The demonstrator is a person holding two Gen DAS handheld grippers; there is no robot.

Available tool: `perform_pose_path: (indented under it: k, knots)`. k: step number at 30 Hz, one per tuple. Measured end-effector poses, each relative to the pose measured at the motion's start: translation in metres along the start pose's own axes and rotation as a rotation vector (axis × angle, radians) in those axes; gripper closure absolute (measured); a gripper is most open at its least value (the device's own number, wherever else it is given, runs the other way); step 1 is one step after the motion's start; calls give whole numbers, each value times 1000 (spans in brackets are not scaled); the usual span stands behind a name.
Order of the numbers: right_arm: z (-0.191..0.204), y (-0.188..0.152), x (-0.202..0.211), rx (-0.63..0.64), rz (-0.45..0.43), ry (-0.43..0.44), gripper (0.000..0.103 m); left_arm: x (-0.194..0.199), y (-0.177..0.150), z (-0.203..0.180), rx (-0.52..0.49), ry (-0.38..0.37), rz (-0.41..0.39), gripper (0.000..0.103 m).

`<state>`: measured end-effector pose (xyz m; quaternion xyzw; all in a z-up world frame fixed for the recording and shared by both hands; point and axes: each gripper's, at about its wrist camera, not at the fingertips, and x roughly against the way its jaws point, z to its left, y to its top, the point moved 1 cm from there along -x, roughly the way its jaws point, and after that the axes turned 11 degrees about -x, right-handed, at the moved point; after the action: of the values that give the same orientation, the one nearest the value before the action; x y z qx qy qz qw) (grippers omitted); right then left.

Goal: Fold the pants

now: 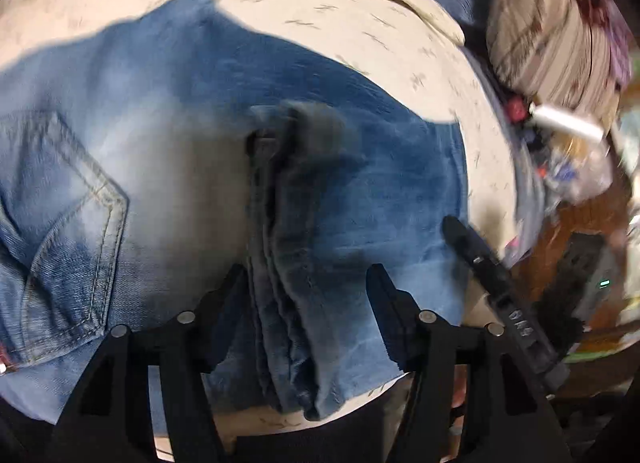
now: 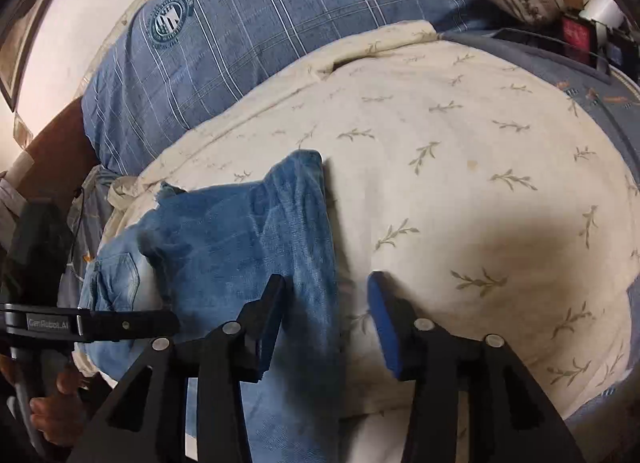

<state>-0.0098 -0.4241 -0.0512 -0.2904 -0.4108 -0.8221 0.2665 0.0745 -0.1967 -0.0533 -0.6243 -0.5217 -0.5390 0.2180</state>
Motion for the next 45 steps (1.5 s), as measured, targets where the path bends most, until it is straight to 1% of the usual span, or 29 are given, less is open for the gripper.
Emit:
perform_pose_path:
  k: [1,3,4,5,6,8,9,10,11,12,13,15,17,19,22,23,25,27,31,32,35,37,38,40,43,45]
  knots:
    - [3,1,7,-6,-1,-6,59,2,2,-4,-16,-2,5,44]
    - [6,-1,29,-13,-43,41,57,17,-3,-10,-21,-50,-15,44]
    - [6,-4,35,-11,-50,55,57,23,-5,-11,-26,-71,-26,42]
    - [5,-11,42,-8,-54,50,56,27,-10,-13,-33,-86,-30,40]
    - [3,-16,43,-7,-52,38,53,28,-17,-11,-36,-98,-23,35]
    - [-4,-29,36,-3,-10,-2,52,19,-27,-8,-21,-103,10,34]
    - [-9,-37,25,-8,35,-37,52,6,-29,-5,-14,-98,48,35]
    - [-13,-44,18,-17,66,-56,52,-5,-32,-1,-1,-94,89,38]
    - [-13,-48,20,-17,40,-53,52,-7,-35,1,3,-91,79,38]
    - [-9,-48,24,-4,30,-71,53,-4,-35,-1,-1,-95,70,39]
    - [-5,-48,27,5,28,-89,53,-1,-34,-2,-11,-103,70,39]
    - [3,-46,38,6,-10,-95,52,12,-35,1,-20,-127,54,39]
    - [8,-45,45,7,-33,-89,52,36,-40,13,-12,-153,10,39]
    - [18,-45,54,13,-65,-90,51,52,-41,21,-13,-158,-32,39]
    - [41,-43,57,34,-78,-73,46,75,-47,41,-1,-181,-83,38]
    - [50,-45,57,52,-77,-70,45,81,-44,50,8,-188,-96,37]
    - [74,-51,54,105,-70,-60,44,99,-47,71,43,-209,-130,37]
    - [96,-57,48,156,-58,-49,42,107,-42,83,72,-216,-162,37]
    - [152,-80,31,311,-27,-29,38,130,-41,122,119,-182,-217,37]
    - [160,-84,28,335,-22,-25,37,134,-41,130,127,-172,-227,37]
    - [200,-106,14,451,2,-10,36,156,-41,160,139,-106,-259,37]
    - [229,-123,4,540,21,9,35,174,-45,189,146,-48,-280,37]
    - [237,-130,2,565,24,12,35,179,-44,202,153,-32,-282,36]
    - [260,-146,-4,639,32,23,31,184,-43,227,177,-30,-267,33]
    - [291,-174,-16,756,37,41,28,184,-46,275,242,-64,-232,33]
    - [311,-194,-26,841,39,45,27,177,-46,297,273,-79,-207,33]
